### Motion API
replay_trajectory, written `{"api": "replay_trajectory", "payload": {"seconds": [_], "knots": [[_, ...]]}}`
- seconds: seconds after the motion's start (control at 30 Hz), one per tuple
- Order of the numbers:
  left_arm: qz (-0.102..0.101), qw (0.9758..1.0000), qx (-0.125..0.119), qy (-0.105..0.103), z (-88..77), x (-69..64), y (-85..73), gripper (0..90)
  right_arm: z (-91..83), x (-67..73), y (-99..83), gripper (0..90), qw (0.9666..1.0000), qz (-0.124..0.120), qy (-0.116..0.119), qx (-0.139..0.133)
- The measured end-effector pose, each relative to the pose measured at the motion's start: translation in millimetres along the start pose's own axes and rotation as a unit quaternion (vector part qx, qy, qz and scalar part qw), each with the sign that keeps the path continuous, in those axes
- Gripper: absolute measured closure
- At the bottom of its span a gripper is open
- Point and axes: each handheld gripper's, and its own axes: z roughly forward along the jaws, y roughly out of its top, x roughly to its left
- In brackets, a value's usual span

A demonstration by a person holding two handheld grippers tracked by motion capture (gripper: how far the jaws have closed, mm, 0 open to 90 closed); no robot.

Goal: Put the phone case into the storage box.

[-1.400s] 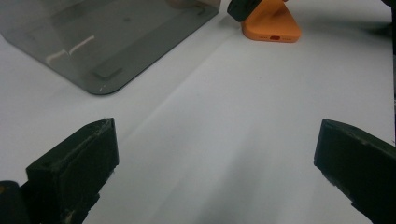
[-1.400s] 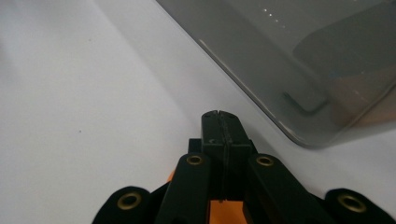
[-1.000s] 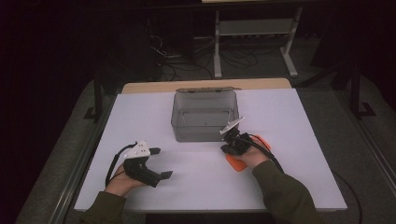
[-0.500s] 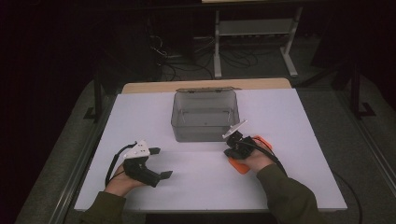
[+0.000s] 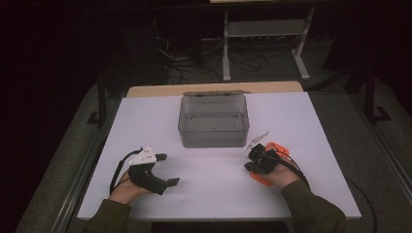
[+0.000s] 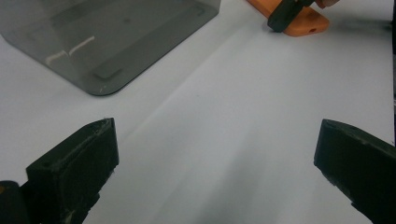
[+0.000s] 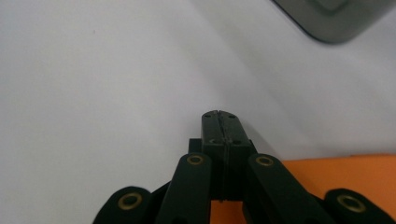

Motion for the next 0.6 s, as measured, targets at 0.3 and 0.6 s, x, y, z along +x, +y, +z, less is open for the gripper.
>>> {"api": "replay_trajectory", "payload": {"seconds": [0.3,0.6], "knots": [[0.001,1.0,0.001,0.0,0.6,-0.6,0.1,0.0,-17.8,-7.2,-28.1,88.9,0.9997,0.013,-0.018,0.009],[0.001,1.0,0.002,0.001,1.2,-0.9,0.3,0.0,-34.6,-17.4,-55.3,88.9,0.9986,0.037,-0.036,0.012]]}}
